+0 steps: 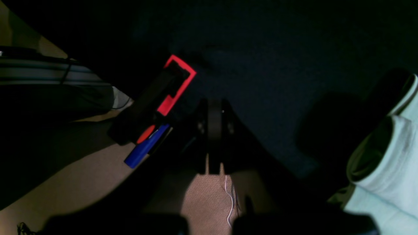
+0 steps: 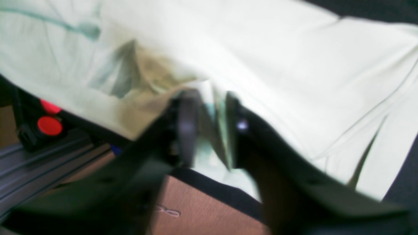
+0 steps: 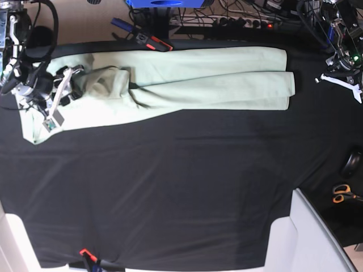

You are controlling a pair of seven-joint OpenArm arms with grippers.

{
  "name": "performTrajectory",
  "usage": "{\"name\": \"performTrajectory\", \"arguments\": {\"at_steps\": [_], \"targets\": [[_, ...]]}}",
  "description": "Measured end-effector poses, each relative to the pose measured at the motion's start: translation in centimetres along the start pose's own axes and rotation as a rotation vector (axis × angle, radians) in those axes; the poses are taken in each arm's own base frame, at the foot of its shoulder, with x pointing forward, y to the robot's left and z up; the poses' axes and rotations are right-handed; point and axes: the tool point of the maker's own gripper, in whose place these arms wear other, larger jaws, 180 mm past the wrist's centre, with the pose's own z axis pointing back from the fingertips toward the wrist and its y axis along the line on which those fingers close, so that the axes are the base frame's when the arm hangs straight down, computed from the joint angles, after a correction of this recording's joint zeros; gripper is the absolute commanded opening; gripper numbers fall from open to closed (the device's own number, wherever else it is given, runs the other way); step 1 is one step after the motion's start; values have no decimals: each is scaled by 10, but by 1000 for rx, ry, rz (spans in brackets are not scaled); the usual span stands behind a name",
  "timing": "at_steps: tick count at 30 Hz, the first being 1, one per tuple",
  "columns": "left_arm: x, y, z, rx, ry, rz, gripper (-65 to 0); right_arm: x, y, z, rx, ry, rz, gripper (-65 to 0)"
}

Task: Fold the T-shirt properly
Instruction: 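Grasp the collar end with the right gripper and tuck it inward, then move the left gripper to the hem end and grasp it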

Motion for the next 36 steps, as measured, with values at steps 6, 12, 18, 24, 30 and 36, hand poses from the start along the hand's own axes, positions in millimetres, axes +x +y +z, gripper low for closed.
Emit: {"name": "performTrajectory", "arguments": {"at_steps": [6,12,18,24,30,36], "targets": [[-1,-15,1,-84,2,-107,-388,12,-26,21,-84,-76,-40,-271],[-12,-47,7,-275,7,-323,-353,-10,-17,41,-113,-175,-99,-266],[-16,-59,11,-345,6,-405,-349,-30,-2,45,-98,-207,-140,-270],[3,-71,24,-411,-71,-376,-353,-52,9,46,-81,-165,-164,-270],[-62,-32,14,-305,120,-464,-358,-68,34,41,-33,-141,-217,-270],[-76,23,6,-161,163,-380,-358,-65,28,42,-51,-147,-213,-270]]}}
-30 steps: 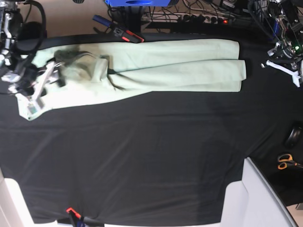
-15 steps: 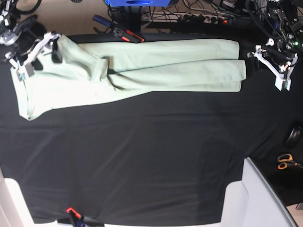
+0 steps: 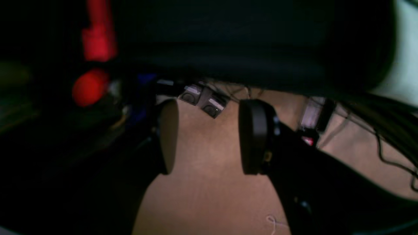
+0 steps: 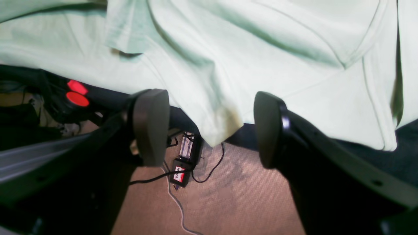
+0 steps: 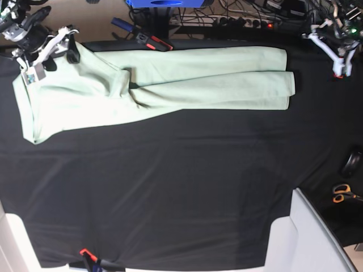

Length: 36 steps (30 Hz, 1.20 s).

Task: Fold the T-shirt properly
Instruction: 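Move the left gripper to the hem end and grasp it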

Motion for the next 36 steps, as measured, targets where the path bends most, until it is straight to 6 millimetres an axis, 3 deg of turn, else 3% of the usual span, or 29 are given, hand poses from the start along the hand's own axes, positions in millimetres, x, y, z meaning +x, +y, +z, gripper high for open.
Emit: {"name": "performTrajectory", "arguments": {"at_steps": [2,4,7,9,14,19,25,30,36], "targets": [[3,13,4,27,-57,34,-359,1,0,-1,1,-3,-2,-270],[9,8,4,1,-87,58,-378,6,0,-2,0,-13,2,-270],[34,-33,5,-180,-195,65,-373,12,-2,-3,-2,-30,7,-270],[46,-45,11,-261,-256,75,-299,9,-2,-3,-2,-22,6,-270],[60,-43,17,-295,-304,126,-2,7,-1,-2,-2,-15,5,-270],[90,-56,15,-369,-397,213,0,5,-1,-2,-1,-10,4,-270],[79,-64,-4,-405,-342,278,0,3,0,-1,1,-5,3,-270],[79,-96,-9,-473,-302,212,0,3,0,-2,2,-6,2,-270],[78,-98,-11,-476,-295,215,0,-5,-2,-5,3,12,-17,-270]]}}
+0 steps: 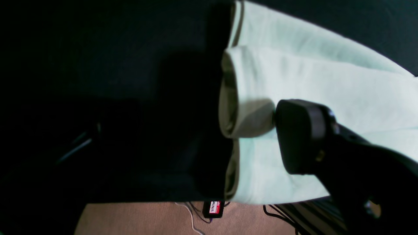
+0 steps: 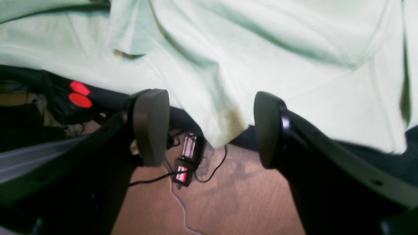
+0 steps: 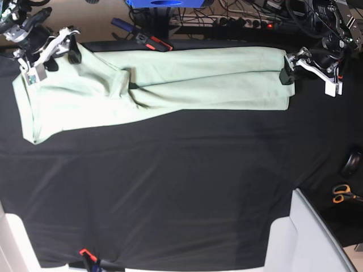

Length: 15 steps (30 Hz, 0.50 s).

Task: Fold the T-shirt properly
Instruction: 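Move the left gripper to the hem end and grasp it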

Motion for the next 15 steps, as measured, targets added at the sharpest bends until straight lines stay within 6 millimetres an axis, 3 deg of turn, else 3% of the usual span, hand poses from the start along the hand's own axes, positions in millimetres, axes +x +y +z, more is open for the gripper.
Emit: {"name": "performTrajectory", "arguments": {"at_steps": [4,15], "targets": [[-5,-6,-6,-18,-1,26,0,-10,-2,-2,-2,28,-14,-270],[-3,-36,-30,-117,-1,-4,-18,-9,-2,-3,0,23,-17,-270]]}}
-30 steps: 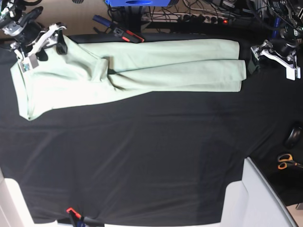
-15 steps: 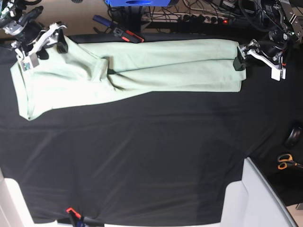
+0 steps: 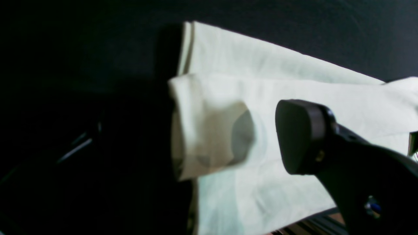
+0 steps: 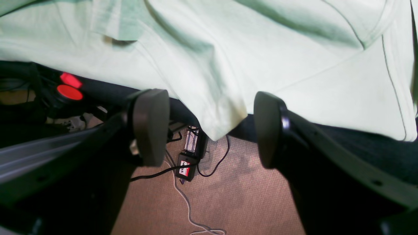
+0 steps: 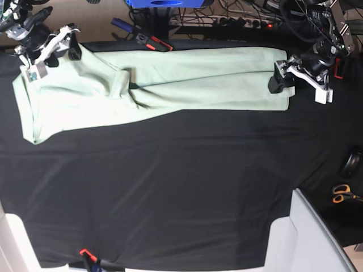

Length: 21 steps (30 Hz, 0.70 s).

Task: Fold the T-shirt properly
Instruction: 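Move the left gripper to the hem end and grasp it, then lift the hem end with the left gripper and fold it toward the collar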

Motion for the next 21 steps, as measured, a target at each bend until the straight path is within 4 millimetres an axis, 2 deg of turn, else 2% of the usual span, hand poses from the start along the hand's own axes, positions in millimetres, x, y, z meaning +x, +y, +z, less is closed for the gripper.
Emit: {"name": "performTrajectory", "arguments": {"at_steps": [3,6,10,13,18,21], "targets": [[-1,-15,-10,-37,20,-29,-233,0,0,0,0,-1,0,-270],[-12,-25,-15,-63,51,-25,-422,0,0,0,0,0,1,-270],[-17,-24,-15,-62,69,-17,-531,1,0,0,0,-3,0,-270],[-17,-20,-13,-53,82,-27,-650,1,0,0,0,-3,1,-270],[-11,-8,-7,-34,116,-77,-650,1,0,0,0,-4,0,-270],[8,9,0,8,89,-93,-650,1,0,0,0,-4,1,-270]]}}
